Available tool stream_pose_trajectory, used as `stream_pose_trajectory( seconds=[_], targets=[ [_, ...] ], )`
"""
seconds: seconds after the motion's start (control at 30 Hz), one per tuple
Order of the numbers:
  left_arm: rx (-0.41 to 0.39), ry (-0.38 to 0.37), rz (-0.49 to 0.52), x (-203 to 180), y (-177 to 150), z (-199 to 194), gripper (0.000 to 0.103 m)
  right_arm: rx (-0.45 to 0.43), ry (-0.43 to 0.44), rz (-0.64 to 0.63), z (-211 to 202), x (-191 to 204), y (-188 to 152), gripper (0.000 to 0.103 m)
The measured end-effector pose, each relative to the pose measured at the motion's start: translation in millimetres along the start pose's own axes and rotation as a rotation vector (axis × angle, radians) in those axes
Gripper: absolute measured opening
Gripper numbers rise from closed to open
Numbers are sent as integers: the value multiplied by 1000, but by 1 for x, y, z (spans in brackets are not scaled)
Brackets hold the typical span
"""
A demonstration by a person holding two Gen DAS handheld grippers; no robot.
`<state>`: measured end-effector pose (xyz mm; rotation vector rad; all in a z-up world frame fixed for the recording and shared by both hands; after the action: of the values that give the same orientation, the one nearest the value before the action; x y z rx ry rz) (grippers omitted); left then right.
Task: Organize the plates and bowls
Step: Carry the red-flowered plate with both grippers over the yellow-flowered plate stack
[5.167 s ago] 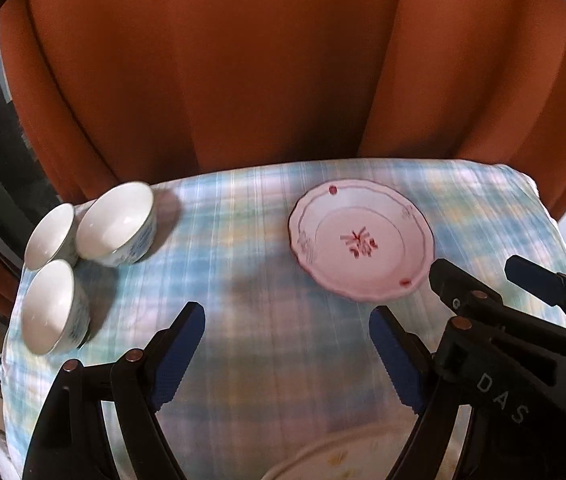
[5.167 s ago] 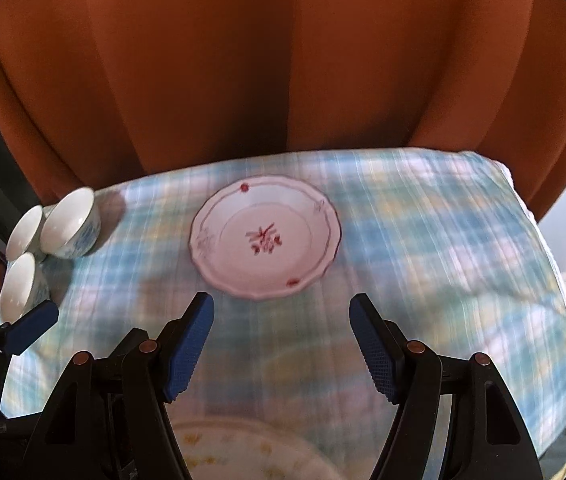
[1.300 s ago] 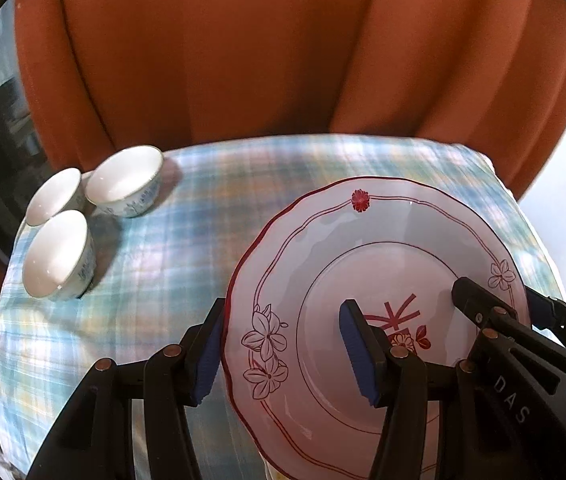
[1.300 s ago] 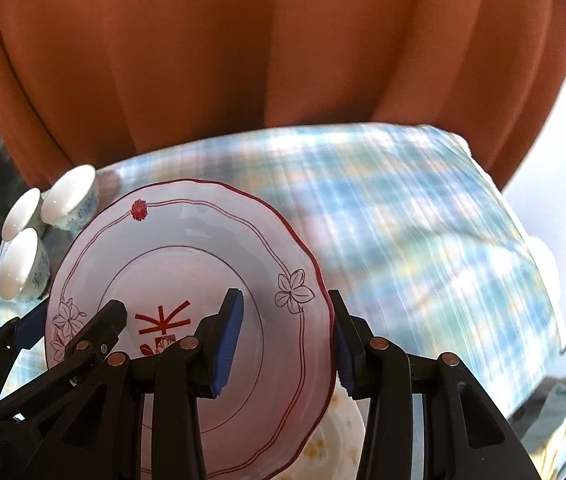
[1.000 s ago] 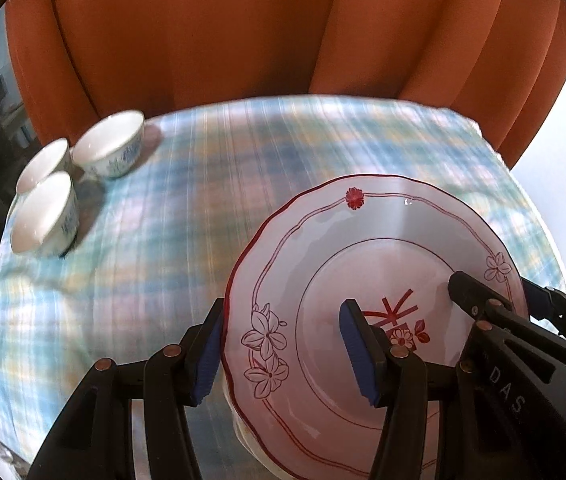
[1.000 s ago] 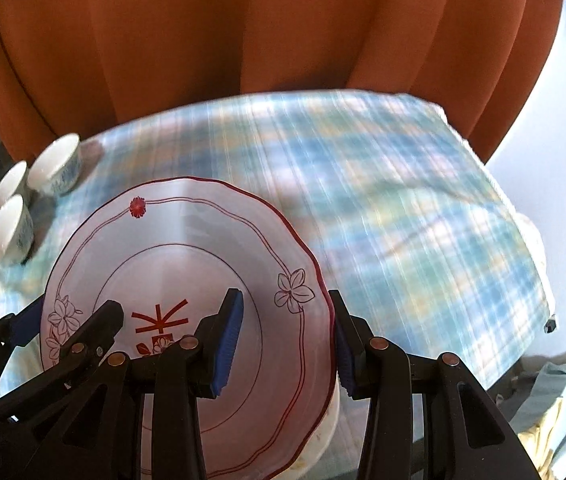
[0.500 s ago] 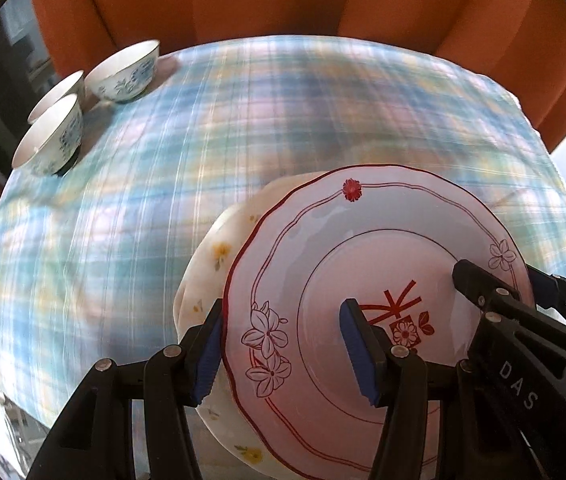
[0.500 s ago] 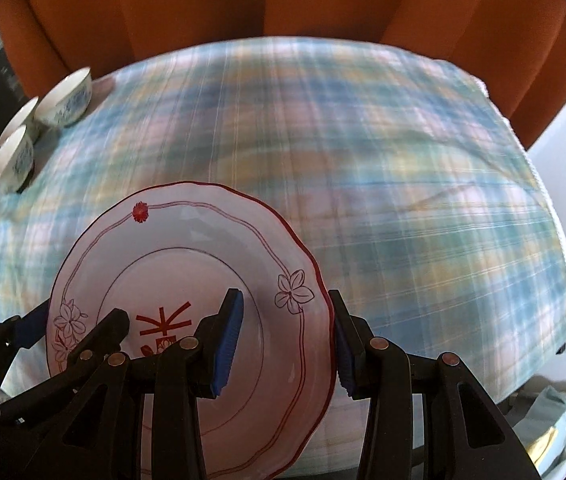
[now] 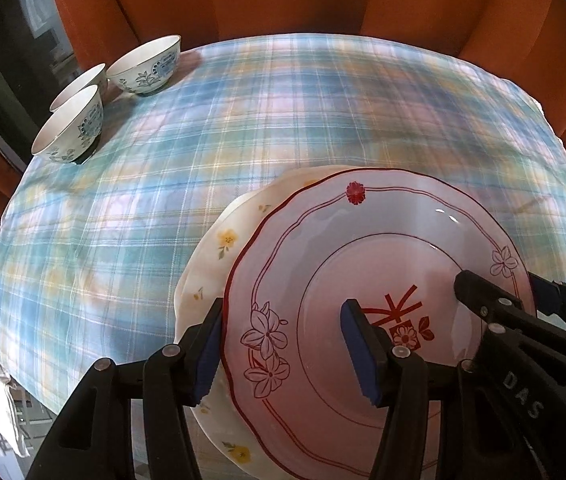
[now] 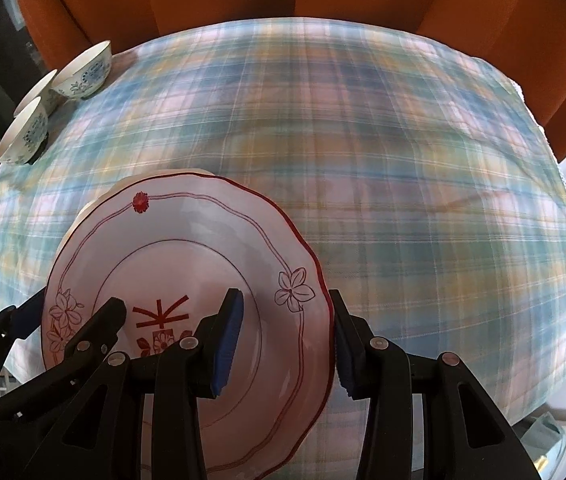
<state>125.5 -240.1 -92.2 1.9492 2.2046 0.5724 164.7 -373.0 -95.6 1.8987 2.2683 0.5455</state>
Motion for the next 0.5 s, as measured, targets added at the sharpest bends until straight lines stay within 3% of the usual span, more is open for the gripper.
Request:
stream_pose_trajectory(
  seconds=[0.13, 0.2, 0.27, 0.5],
  targets=[
    [0, 6, -7, 0, 0, 0, 57, -33, 18, 18, -10, -6, -1, 43],
    [-2, 9, -11, 0, 0, 0, 58, -46, 31, 27, -14, -9, 0, 32],
    [-3, 16, -12, -1, -1, -1, 58, -47, 32, 32, -14, -12, 0, 28],
    [4, 52, -30, 7, -6, -4, 58, -17, 59, 28, -11, -8, -3, 27]
  ],
)
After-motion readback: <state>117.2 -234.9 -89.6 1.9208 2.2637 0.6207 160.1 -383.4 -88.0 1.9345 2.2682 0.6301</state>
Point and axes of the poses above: each gripper's, at about its wrist camera, not at the fingertips, and z roughly the way its jaws point, x to its left, y to its top, the point moved 1 cm from there along z, roughly the way its jaws point, and after that the axes turned 6 degrees about y, right-handed, at the moved point
